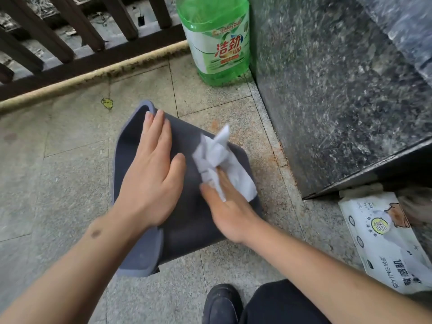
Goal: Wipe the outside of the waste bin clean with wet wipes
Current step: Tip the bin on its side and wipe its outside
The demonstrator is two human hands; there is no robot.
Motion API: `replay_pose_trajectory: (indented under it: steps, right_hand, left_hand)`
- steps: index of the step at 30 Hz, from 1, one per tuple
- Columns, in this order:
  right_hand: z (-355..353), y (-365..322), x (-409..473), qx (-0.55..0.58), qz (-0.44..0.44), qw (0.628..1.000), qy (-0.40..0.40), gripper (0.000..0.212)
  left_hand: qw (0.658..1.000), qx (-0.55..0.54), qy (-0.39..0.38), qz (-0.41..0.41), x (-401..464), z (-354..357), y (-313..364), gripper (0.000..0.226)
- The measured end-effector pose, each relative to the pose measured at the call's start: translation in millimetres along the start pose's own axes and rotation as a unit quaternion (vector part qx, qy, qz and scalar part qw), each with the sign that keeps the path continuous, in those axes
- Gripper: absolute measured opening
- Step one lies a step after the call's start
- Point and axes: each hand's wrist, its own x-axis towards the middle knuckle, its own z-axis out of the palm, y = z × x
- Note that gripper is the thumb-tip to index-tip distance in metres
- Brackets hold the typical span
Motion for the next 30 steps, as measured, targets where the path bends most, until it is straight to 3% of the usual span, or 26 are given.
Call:
replay_pose_trajectory:
  steps: [2, 5, 9, 11, 14, 18, 20, 22, 26, 28, 30]
  right_hand:
    - [17, -18, 10, -0.018, -0.078, 0.997, -0.012, 0.038]
    - [37, -35, 18, 0.035, -0.105, 0.993, 0.032, 0.048]
    - [43, -28, 24, 0.011, -0.131, 0.989, 0.06, 0.045]
    - [47, -20, 20, 0.027, -0.069, 0.994, 0.086, 0.046]
    - [49, 3, -2, 0.038, 0.09, 0.98, 0.172, 0.05]
    - [31, 41, -21, 0.013, 0.231, 0.94, 0.252, 0.036]
    - [22, 42, -23, 0.053, 0.282, 0.914, 0.289, 0.018]
    - [19, 31, -33, 0.067, 0.253, 0.929, 0.263, 0.02]
    - [39, -3, -52, 0.122, 0.079, 0.975, 0.169, 0.031]
    - [43, -26, -41, 0.137, -0.024, 0.978, 0.158, 0.04]
    - [40, -35, -24, 0.134, -0.07, 0.979, 0.139, 0.045]
  left_hand:
    - [1.0, -0.006, 0.0, 0.001, 0, 0, 0, 0.069]
    - [1.0, -0.028, -0.002, 0.003, -1, 1, 0, 0.071]
    - [1.0, -0.03, 0.006, 0.0, 1, 3, -4, 0.072]
    - [1.0, -0.019, 0.005, -0.006, -1, 2, -10, 0.074]
    - [0.999, -0.018, 0.007, -0.043, -8, -8, -22, 0.078]
    - [0.998, -0.051, 0.008, -0.043, -9, -8, -16, 0.073]
    - [0.998, -0.064, 0.004, -0.023, -2, -2, -3, 0.07]
    - [0.998, -0.066, 0.006, 0.001, 4, 3, 8, 0.069]
    - [0.998, -0.062, 0.0, 0.023, 11, 11, 17, 0.068]
    - [0.997, -0.066, -0.005, 0.033, 12, 15, 20, 0.069]
    - [0.997, -0.068, -0.011, 0.037, 13, 16, 21, 0.072]
